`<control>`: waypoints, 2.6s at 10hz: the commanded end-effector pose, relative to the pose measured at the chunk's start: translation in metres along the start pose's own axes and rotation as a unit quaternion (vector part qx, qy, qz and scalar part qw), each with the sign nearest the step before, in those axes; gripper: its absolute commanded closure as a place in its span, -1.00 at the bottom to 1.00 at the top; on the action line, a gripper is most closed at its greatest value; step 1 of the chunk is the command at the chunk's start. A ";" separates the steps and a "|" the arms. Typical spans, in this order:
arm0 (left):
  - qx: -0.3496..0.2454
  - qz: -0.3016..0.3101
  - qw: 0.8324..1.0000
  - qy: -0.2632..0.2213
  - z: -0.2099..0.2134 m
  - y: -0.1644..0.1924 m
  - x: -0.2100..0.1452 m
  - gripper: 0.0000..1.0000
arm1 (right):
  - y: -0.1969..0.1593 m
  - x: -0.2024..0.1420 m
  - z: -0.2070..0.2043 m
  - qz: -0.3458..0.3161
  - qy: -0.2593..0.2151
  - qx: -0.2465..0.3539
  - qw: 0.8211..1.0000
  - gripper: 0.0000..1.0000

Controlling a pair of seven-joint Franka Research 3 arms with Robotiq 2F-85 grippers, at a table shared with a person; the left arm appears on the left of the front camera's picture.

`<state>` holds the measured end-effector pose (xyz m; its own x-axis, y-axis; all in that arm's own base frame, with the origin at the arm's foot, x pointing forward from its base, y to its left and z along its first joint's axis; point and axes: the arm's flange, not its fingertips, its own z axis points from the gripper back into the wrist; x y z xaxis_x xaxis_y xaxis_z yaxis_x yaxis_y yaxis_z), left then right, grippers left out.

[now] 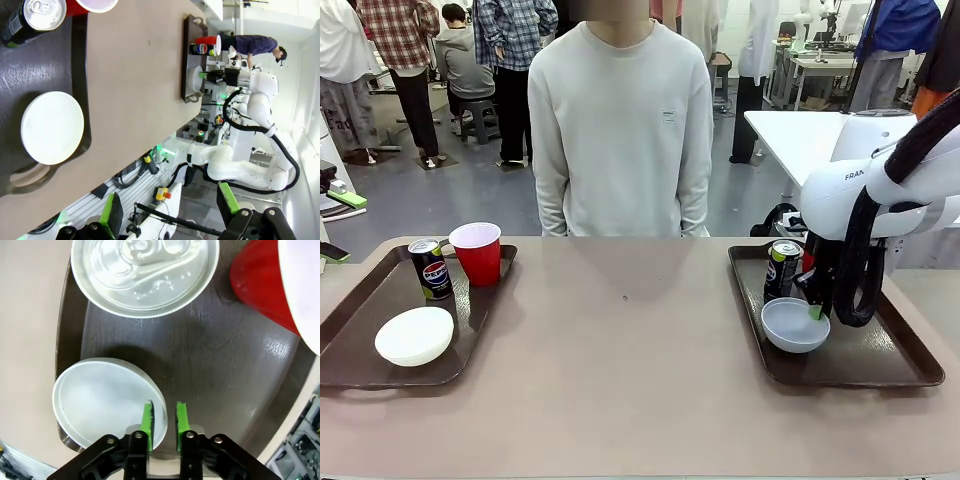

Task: Prepare tableware on both trays.
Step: Pick up a Picnic Bowl from the table and place it on a Handle tray.

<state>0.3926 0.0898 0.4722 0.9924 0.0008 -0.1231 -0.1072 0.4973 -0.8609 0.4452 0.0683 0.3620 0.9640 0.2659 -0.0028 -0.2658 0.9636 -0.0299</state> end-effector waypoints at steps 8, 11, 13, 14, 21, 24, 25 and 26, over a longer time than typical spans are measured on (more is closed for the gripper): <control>-0.006 -0.004 1.000 0.000 0.002 -0.001 -0.002 -1.00 | 0.004 -0.052 0.129 -0.068 -0.016 0.034 0.997 -1.00; -0.006 -0.004 1.000 0.000 0.002 -0.001 -0.002 -1.00 | 0.000 -0.041 0.109 -0.014 -0.026 -0.004 1.000 -1.00; -0.006 -0.004 1.000 0.000 0.002 -0.001 -0.002 -1.00 | 0.000 -0.041 0.109 -0.014 -0.026 -0.004 1.000 -1.00; -0.006 -0.004 1.000 0.000 0.002 -0.001 -0.002 -1.00 | 0.000 -0.041 0.109 -0.014 -0.026 -0.004 1.000 -1.00; -0.006 -0.004 1.000 0.000 0.002 -0.001 -0.002 -1.00 | -0.025 -0.075 0.105 -0.099 -0.032 0.134 0.985 -1.00; -0.006 -0.004 1.000 0.000 0.002 -0.001 -0.002 -1.00 | -0.081 -0.120 0.117 -0.160 -0.073 0.320 0.931 -1.00; -0.006 -0.004 1.000 0.000 0.002 -0.001 -0.002 -1.00 | -0.098 -0.139 0.122 -0.170 -0.093 0.364 0.911 -1.00; -0.006 -0.004 1.000 0.000 0.002 -0.001 -0.002 -1.00 | -0.110 -0.157 0.127 -0.172 -0.115 0.392 0.896 -1.00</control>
<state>0.3927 0.0899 0.4722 0.9924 0.0010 -0.1233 -0.1075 0.4973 -0.8609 0.3358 -0.0670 0.4965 0.9904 -0.1313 0.0423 0.0697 0.7413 0.6676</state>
